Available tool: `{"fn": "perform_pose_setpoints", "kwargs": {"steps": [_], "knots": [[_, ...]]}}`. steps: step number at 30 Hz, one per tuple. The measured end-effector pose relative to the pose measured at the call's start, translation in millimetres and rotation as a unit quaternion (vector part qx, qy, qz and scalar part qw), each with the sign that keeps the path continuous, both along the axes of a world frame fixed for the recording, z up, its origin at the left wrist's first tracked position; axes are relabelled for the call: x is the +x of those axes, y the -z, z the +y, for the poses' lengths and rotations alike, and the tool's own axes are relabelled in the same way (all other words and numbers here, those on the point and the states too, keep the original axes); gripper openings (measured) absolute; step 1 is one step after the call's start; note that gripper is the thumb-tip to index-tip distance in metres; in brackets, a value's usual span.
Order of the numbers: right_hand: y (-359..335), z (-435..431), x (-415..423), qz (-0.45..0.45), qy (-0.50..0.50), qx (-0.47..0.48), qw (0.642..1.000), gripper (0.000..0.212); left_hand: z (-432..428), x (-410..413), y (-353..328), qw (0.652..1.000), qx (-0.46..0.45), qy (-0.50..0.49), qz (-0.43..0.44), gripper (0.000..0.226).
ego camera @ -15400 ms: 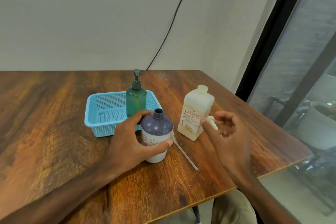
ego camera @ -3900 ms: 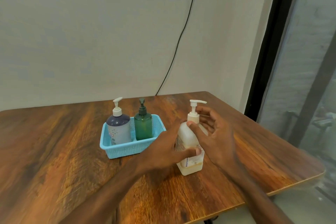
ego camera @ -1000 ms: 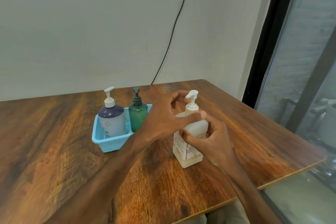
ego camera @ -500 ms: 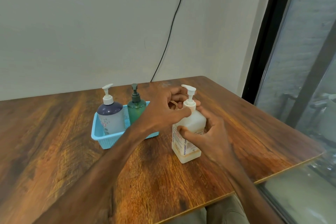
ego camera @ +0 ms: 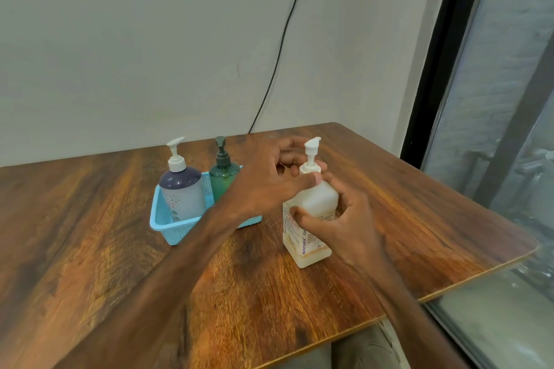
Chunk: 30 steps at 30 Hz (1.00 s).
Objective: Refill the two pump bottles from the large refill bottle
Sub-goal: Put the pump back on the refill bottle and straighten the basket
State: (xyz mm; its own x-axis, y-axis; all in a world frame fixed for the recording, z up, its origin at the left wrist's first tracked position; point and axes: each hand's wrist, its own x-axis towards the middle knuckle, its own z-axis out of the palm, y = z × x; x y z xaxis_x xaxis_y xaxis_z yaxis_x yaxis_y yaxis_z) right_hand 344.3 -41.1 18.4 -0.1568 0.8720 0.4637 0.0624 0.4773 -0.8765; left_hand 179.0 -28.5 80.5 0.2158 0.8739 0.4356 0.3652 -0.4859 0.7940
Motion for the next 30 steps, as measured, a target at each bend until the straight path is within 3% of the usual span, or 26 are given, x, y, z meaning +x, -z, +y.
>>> {"fn": "perform_pose_setpoints", "kwargs": {"steps": [2, 6, 9, 15, 25, 28, 30], "knots": [[-1, -1, 0, 0.004, 0.004, -0.003, 1.0, 0.053, -3, 6, 0, 1.0, 0.01, -0.01, 0.014, 0.044], [-1, -2, 2, 0.003, 0.006, -0.014, 1.0, 0.044, -3, 12, 9, 0.981, 0.091, -0.155, 0.067, 0.049], [-2, -4, 1, 0.003, -0.006, -0.007, 1.0, 0.044, -5, 11, 14, 0.976, 0.11, -0.178, 0.055, 0.042], [0, -1, 2, -0.006, 0.0, 0.001, 1.0, 0.044, -6, 16, 11, 0.973, 0.139, -0.153, 0.106, 0.019], [1, 2, 3, -0.03, 0.01, -0.005, 0.999, 0.054, 10, -1, -6, 0.984, 0.097, -0.019, 0.146, 0.017], [2, 3, 4, -0.029, 0.01, -0.004, 1.0, 0.056, 14, -6, -12, 0.981, 0.094, 0.028, 0.167, 0.003], [1, 2, 5, -0.034, 0.011, -0.002, 0.999, 0.059, 18, -9, -15, 0.979, 0.092, 0.06, 0.171, 0.019]]}}
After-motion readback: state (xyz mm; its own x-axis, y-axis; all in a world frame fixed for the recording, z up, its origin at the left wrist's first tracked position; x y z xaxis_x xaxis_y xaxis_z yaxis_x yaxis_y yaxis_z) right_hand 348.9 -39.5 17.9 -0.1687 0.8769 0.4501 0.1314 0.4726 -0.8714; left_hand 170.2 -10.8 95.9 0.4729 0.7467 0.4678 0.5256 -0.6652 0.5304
